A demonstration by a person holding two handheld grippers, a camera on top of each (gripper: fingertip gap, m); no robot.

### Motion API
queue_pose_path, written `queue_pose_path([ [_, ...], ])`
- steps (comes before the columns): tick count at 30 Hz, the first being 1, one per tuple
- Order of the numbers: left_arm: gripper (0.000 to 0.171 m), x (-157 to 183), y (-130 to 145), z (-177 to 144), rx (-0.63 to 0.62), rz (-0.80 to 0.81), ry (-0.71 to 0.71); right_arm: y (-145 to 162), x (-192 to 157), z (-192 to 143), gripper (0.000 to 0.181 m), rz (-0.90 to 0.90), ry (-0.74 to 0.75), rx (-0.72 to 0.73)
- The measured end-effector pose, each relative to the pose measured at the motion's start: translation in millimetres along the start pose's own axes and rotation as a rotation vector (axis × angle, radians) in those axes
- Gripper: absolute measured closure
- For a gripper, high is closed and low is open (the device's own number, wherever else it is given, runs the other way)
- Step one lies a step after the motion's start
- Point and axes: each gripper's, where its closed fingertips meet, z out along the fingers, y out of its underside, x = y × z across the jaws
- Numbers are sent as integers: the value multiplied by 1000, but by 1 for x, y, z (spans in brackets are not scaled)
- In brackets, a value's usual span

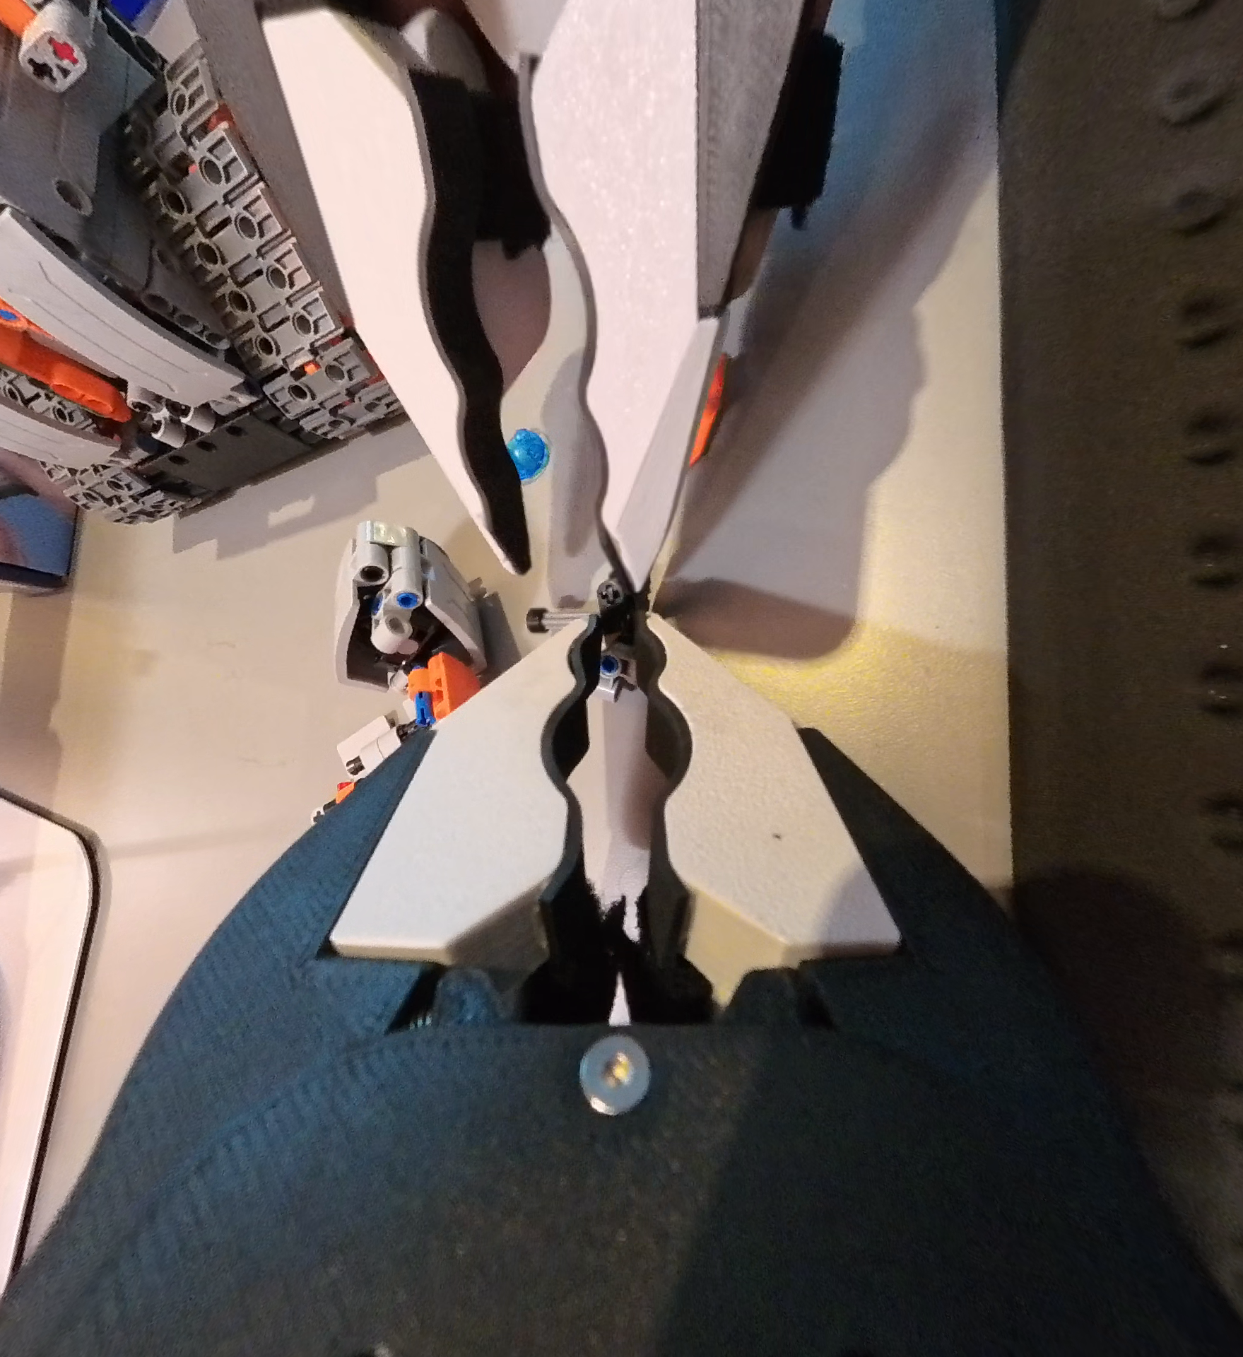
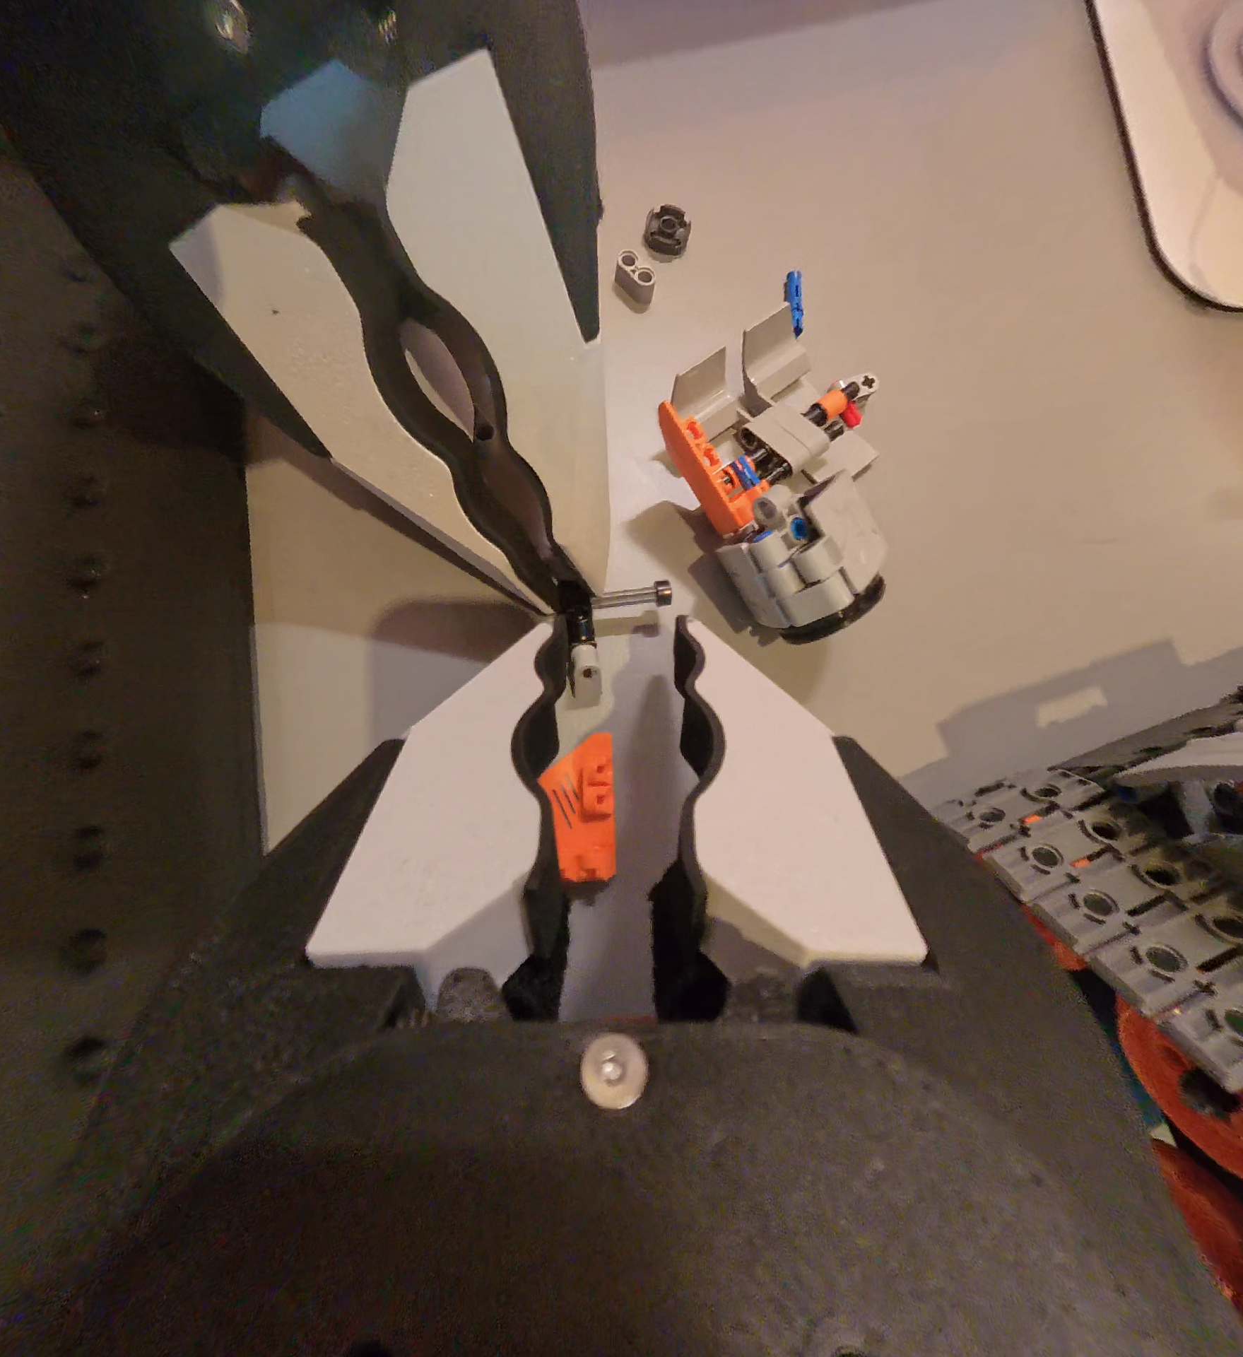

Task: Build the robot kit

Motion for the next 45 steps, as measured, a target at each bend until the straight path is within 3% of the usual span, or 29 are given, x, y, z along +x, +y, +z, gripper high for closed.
queue_pose_path([
  [19,166,8,-3,-1,18,43,26,5,-10,10,154,-60,-26,-37],
  [20,167,8,-3,-1,19,41,25,6,-11,10,158,-64,-30,-40],
  [21,166,6,-2,-1,13,46,14,6,-17,11,176,-71,-63,-40],
  [22,166,6,-2,-1,13,44,18,5,-18,11,177,-85,-64,-41],
  [25,167,7,-3,-1,16,49,19,6,-18,10,174,-68,-79,-40],
  [29,166,10,-5,-2,21,59,27,6,-8,7,147,-40,-28,-45],
  [45,167,12,-6,-3,33,60,52,5,-14,8,153,-89,-46,-47],
])
